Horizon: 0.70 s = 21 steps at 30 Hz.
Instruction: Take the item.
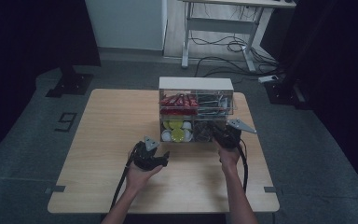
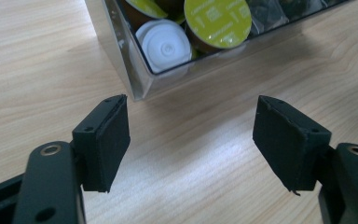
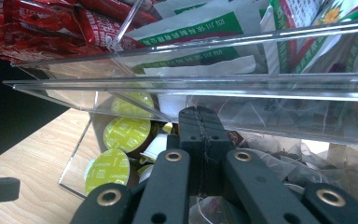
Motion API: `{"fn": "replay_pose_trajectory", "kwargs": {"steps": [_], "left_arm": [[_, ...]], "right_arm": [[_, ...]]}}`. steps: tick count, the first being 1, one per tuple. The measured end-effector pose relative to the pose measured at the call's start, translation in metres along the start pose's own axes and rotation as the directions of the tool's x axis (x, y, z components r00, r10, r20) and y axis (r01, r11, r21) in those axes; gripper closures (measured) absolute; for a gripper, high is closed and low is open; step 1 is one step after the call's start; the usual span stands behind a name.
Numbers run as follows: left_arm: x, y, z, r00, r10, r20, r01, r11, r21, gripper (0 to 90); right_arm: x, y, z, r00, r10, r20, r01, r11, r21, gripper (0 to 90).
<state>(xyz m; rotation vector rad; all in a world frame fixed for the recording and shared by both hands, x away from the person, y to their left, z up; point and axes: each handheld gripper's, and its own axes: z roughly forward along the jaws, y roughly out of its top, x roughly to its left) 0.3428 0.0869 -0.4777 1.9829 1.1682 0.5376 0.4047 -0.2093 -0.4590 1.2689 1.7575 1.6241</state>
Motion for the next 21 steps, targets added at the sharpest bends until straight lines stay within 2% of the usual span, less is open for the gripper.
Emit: {"fn": "replay_pose_trajectory", "kwargs": {"steps": [10, 21], "left_arm": [[-0.003, 0.012, 0.011, 0.9998, 0.011, -0.015, -0.011, 0.9999, -0.001, 27.5], [-0.015, 0.023, 0.018, 0.9994, 0.031, -0.018, -0.031, 0.9994, -0.013, 27.4]], "right_arm": [[-0.002, 0.0, 0.0, 0.9998, 0.012, -0.017, -0.012, 1.0, 0.0, 89.0], [-0.002, 0.0, 0.0, 0.9997, 0.015, -0.019, -0.015, 1.0, -0.001, 89.0]]}}
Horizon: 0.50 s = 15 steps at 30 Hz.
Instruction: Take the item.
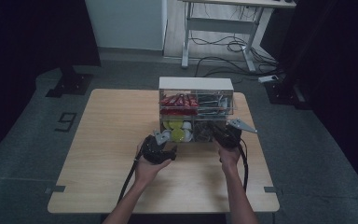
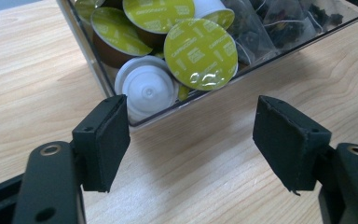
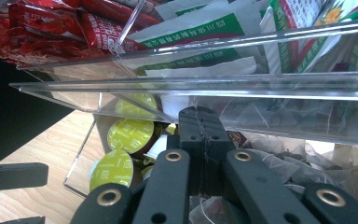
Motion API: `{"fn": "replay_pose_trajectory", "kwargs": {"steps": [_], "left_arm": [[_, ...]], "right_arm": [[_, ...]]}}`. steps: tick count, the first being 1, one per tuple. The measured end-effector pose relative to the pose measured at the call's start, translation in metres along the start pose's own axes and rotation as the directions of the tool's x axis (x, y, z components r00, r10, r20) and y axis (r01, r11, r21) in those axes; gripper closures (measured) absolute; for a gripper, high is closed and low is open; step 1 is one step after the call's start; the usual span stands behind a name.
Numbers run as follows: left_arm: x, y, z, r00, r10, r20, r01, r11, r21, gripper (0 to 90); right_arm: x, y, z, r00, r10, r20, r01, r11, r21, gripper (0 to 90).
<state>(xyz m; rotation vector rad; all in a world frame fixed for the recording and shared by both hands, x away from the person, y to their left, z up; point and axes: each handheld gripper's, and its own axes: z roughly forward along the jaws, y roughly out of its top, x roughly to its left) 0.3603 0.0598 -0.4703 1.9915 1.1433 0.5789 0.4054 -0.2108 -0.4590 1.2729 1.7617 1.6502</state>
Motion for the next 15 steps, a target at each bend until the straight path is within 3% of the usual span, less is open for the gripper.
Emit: {"fn": "replay_pose_trajectory", "kwargs": {"steps": [15], "left_arm": [[-0.007, 0.011, 0.013, 0.9999, 0.002, -0.013, -0.002, 1.0, -0.009, 27.5]], "right_arm": [[0.0, 0.0, 0.0, 1.0, -0.003, 0.001, 0.003, 1.0, 0.001, 89.0]]}}
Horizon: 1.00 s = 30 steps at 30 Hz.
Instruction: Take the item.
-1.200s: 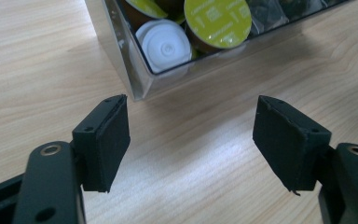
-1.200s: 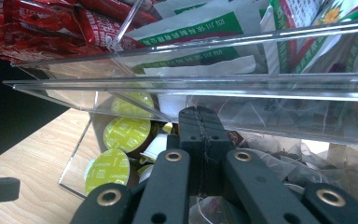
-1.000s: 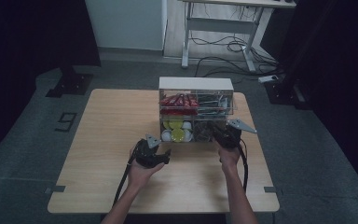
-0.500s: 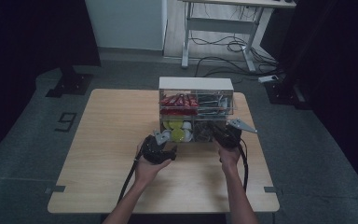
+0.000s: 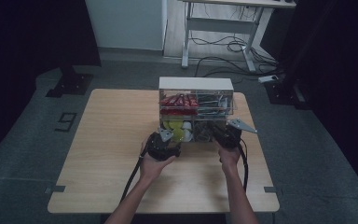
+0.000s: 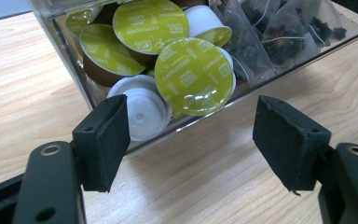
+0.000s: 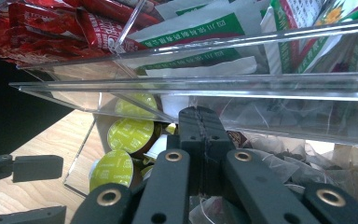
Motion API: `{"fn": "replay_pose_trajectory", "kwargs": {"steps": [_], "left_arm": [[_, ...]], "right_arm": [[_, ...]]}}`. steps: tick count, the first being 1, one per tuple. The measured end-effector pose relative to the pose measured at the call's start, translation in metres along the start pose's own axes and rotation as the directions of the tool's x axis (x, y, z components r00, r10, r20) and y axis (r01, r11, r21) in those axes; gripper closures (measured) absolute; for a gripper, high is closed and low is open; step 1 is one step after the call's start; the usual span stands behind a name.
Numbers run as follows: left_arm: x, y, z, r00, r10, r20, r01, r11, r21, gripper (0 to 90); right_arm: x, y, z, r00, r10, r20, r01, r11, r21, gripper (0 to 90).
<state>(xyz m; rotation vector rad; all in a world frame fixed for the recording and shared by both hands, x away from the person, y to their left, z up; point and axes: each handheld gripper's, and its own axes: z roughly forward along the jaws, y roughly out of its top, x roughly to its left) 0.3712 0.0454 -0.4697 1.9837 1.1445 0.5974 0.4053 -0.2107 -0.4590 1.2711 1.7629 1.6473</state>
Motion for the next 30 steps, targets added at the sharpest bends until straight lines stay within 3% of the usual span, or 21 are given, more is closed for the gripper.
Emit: {"fn": "replay_pose_trajectory", "kwargs": {"steps": [17, 30], "left_arm": [[-0.002, 0.008, 0.011, 0.9998, -0.012, -0.015, 0.012, 0.9997, -0.023, 27.6], [-0.004, 0.013, 0.019, 0.9995, -0.022, -0.024, 0.022, 0.9997, -0.015, 26.3]], "right_arm": [[-0.001, 0.0, 0.0, 1.0, 0.002, -0.006, -0.002, 1.0, 0.002, 89.0], [-0.001, 0.0, 0.0, 1.0, 0.003, -0.005, -0.003, 1.0, 0.001, 89.0]]}}
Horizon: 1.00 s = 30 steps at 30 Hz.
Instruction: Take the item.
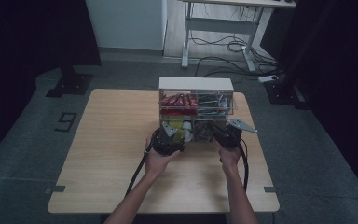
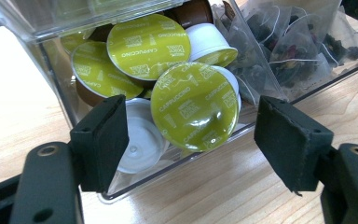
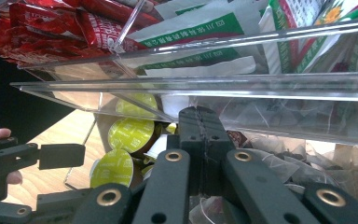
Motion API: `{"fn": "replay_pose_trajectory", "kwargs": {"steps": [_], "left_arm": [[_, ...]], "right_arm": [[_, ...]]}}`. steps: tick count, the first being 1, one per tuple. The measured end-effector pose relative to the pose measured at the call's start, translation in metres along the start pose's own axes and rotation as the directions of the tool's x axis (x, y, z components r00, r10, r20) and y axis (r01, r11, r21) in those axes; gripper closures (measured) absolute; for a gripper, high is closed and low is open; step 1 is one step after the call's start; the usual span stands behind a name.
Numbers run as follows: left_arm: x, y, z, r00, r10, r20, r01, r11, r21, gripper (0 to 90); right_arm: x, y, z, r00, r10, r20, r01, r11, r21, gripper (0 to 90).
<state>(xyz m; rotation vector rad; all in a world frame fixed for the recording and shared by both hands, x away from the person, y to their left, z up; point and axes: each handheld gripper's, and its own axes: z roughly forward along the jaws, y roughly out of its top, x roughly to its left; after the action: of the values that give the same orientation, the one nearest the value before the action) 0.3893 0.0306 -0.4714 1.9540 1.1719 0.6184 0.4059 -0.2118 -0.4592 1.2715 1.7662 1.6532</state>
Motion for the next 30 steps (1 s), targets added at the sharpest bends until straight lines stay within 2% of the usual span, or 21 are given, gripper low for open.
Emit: {"fn": "replay_pose_trajectory", "kwargs": {"steps": [6, 10, 14, 17, 27, 30], "left_arm": [[-0.002, 0.001, 0.009, 1.0, -0.007, -0.006, 0.007, 0.9999, 0.013, 26.1], [0.0, 0.002, 0.016, 0.9996, -0.007, -0.028, 0.008, 0.9995, 0.03, 25.9], [0.0, 0.003, 0.021, 0.9997, -0.01, -0.023, 0.01, 0.9995, 0.028, 24.9], [-0.002, 0.005, 0.023, 0.9995, 0.003, -0.031, -0.002, 0.9996, 0.029, 24.9], [-0.006, 0.006, 0.026, 0.998, -0.012, -0.062, 0.013, 0.9998, 0.016, 25.7], [-0.008, 0.005, 0.026, 0.9975, 0.001, -0.071, 0.0, 0.9998, 0.018, 26.9]], "right_arm": [[0.0, 0.0, 0.0, 1.0, 0.004, -0.001, -0.004, 1.0, 0.0, 89.1], [-0.001, 0.0, 0.0, 1.0, 0.004, 0.0, -0.004, 1.0, 0.001, 89.0], [-0.002, 0.0, 0.0, 1.0, 0.005, 0.0, -0.005, 1.0, 0.001, 89.1], [-0.003, -0.001, 0.0, 1.0, 0.006, 0.0, -0.006, 1.0, 0.001, 89.0], [-0.002, -0.001, 0.0, 1.0, 0.005, 0.002, -0.005, 1.0, 0.001, 89.0], [-0.002, -0.001, 0.0, 1.0, 0.004, 0.004, -0.004, 1.0, 0.001, 89.0]]}}
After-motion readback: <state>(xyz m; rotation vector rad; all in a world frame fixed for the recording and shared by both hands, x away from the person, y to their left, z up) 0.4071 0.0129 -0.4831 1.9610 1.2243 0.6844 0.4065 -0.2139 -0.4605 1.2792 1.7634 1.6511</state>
